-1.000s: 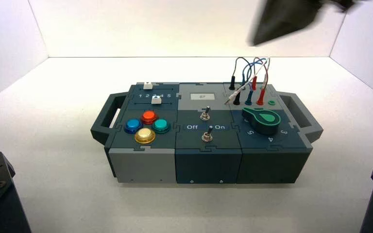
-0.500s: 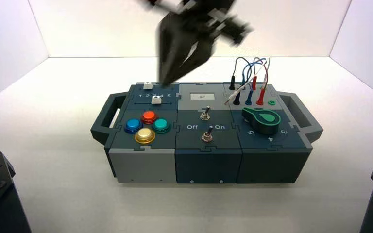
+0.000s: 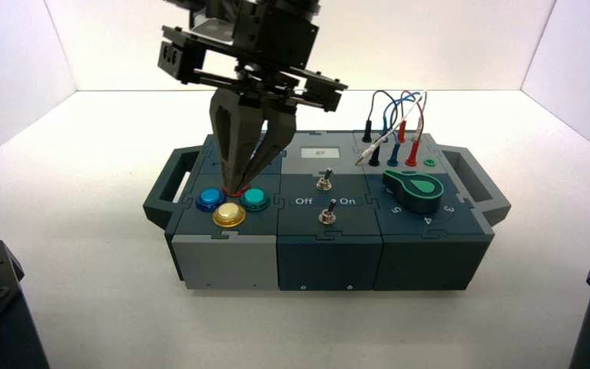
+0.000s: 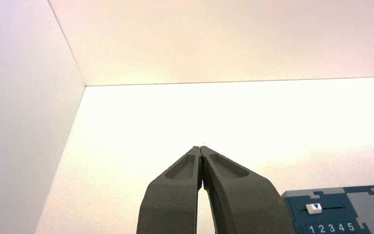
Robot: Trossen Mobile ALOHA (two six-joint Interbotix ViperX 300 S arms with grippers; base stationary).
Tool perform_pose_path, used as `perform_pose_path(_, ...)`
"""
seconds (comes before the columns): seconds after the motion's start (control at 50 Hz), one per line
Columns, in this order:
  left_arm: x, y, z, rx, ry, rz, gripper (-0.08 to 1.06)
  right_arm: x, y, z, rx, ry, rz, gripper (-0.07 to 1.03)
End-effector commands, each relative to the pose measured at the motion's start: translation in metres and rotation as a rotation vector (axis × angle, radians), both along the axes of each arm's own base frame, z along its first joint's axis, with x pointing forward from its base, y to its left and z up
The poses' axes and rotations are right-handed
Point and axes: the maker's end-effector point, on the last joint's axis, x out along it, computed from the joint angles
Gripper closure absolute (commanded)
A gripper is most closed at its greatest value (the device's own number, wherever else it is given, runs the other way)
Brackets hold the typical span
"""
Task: Push the yellow button with the right gripper.
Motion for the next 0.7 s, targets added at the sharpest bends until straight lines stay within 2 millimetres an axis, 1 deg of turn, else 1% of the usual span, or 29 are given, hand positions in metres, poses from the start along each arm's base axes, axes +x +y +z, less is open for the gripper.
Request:
perform_pose_path(0.02, 0.004, 0.001, 0.012, -0.001, -0.029, 0.004, 1.0, 0.002, 0.013, 0.012, 0.022, 0.003, 0.019, 0.98)
perform_pose_path(0.24, 0.002, 0.001, 0.015, -0.001, -0.044, 0.004, 1.0, 0.003, 0.019, 0.002, -0.009, 0.031, 0.033, 0.98)
perform_pose_path(0.48, -0.001, 0.001, 0.018, -0.002, -0.06, 0.005, 1.0, 0.005, 0.021, -0.012, -0.034, 0.047, 0.034, 0.98)
perform_pose_path(0.7, 0.0, 0.001, 0.018, -0.005, -0.057, 0.006, 1.0, 0.005, 0.021, -0.017, -0.044, 0.047, 0.034, 0.98)
